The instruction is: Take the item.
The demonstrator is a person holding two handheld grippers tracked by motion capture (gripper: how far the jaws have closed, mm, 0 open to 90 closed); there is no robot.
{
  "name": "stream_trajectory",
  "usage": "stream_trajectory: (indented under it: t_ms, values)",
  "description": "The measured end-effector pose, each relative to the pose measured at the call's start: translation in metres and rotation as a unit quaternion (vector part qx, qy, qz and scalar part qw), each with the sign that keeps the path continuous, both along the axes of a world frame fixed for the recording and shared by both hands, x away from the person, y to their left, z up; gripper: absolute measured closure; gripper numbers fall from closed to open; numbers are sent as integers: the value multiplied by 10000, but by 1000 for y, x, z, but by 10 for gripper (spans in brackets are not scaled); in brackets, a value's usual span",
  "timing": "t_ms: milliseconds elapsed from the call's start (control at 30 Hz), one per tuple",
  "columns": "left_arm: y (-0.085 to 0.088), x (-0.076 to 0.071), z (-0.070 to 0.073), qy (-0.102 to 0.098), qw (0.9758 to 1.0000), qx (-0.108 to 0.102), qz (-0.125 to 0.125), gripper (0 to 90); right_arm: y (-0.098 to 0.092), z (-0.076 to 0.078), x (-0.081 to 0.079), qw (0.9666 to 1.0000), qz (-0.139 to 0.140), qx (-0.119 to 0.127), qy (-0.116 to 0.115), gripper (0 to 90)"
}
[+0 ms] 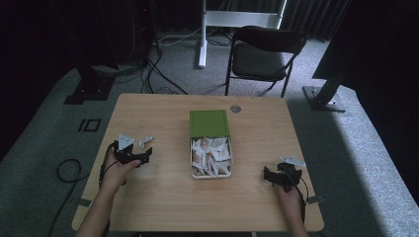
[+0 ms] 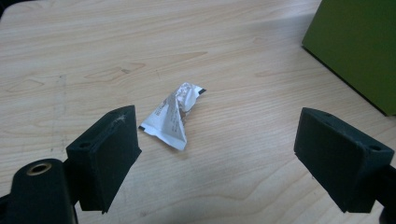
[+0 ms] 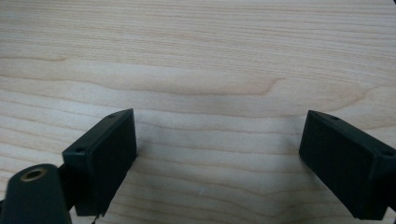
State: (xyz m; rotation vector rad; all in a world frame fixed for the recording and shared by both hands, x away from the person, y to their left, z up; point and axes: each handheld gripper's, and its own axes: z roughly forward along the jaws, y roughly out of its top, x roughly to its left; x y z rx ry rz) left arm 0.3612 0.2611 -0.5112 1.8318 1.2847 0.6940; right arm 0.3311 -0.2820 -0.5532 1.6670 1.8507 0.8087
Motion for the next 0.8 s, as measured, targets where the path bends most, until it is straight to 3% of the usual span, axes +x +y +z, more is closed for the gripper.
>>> stream_trajectory:
  t_ms: [200,333,500,567,667,800]
  values:
    - [2,-11,-2,-9,10000,79,20,146,0,0,0,10000,0,0,0,109]
    - [2,-20,-4,104,9998,116,-93,146,0,0,0,10000,-1,1,0,109]
    - [1,-31,-6,148,9998,74,-117,146,0,0,0,10000,0,0,0,109]
    - [1,-36,-8,291,9995,52,-117,147,0,0,0,10000,0,0,0,109]
    - [2,-42,-11,266,9996,-46,-77,147,0,0,0,10000,-1,0,0,109]
    - [4,-52,-17,309,9995,70,-47,148,0,0,0,10000,4,-2,1,109]
